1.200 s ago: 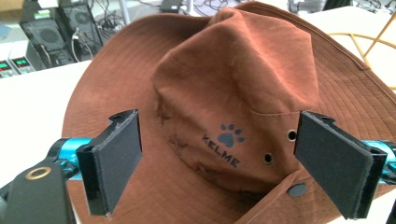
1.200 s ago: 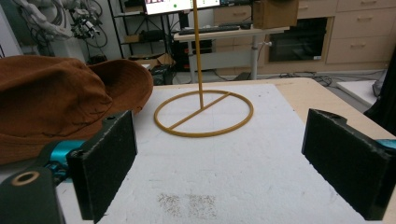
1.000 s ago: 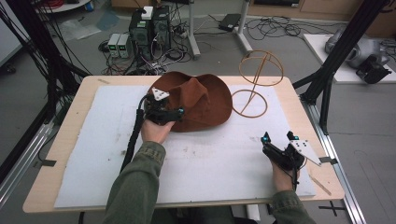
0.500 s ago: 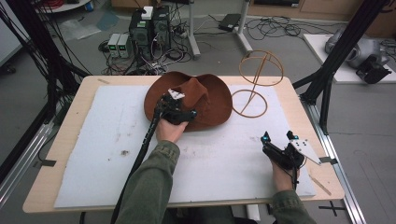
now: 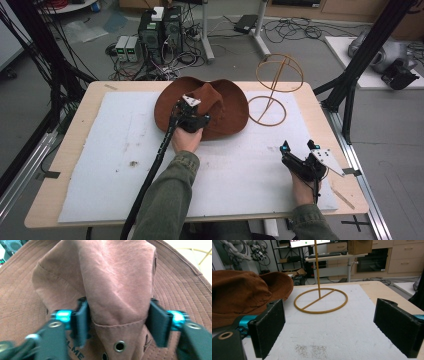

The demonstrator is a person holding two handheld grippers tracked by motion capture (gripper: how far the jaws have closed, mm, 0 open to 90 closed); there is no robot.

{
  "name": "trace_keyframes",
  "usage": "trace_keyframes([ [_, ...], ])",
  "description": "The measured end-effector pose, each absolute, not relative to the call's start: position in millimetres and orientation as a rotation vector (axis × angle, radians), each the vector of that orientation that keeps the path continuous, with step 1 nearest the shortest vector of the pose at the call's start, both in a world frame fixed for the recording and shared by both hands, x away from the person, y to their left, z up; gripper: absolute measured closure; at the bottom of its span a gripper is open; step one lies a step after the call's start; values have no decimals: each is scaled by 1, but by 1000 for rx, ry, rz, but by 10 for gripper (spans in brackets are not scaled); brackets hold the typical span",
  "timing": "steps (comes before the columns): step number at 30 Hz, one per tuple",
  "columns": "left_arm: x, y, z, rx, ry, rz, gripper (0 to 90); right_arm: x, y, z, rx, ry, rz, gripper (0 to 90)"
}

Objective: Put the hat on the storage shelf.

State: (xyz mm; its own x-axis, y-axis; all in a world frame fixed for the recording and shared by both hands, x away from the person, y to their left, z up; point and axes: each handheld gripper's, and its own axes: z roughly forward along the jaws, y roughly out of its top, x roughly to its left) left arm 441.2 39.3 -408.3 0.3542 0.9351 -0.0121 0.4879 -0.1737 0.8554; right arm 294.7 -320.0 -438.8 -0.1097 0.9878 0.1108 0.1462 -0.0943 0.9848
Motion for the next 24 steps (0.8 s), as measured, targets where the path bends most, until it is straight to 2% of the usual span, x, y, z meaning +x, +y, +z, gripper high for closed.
trace_keyframes([
  [2, 442, 41, -409, 1799, 1275, 663, 618, 294, -321, -439, 1343, 1346, 1305, 95],
  [3, 443, 42, -409, 1793, 1284, 645, 618, 294, -321, -439, 1343, 1346, 1305, 95],
  [4, 444, 43, -410, 1790, 1287, 626, 662, 294, -321, -439, 1340, 1344, 1303, 95],
  [5, 445, 44, -410, 1784, 1291, 625, 785, 295, -321, -439, 1346, 1342, 1306, 95],
  [6, 445, 45, -410, 1790, 1286, 629, 858, 295, -321, -439, 1346, 1342, 1305, 95],
  [11, 443, 43, -410, 1831, 1250, 672, 878, 295, -321, -439, 1343, 1347, 1302, 95],
  [16, 443, 46, -408, 1811, 1234, 639, 883, 295, -321, -439, 1342, 1348, 1299, 95],
  [24, 439, 49, -400, 1782, 1195, 695, 882, 295, -322, -439, 1344, 1343, 1298, 95],
])
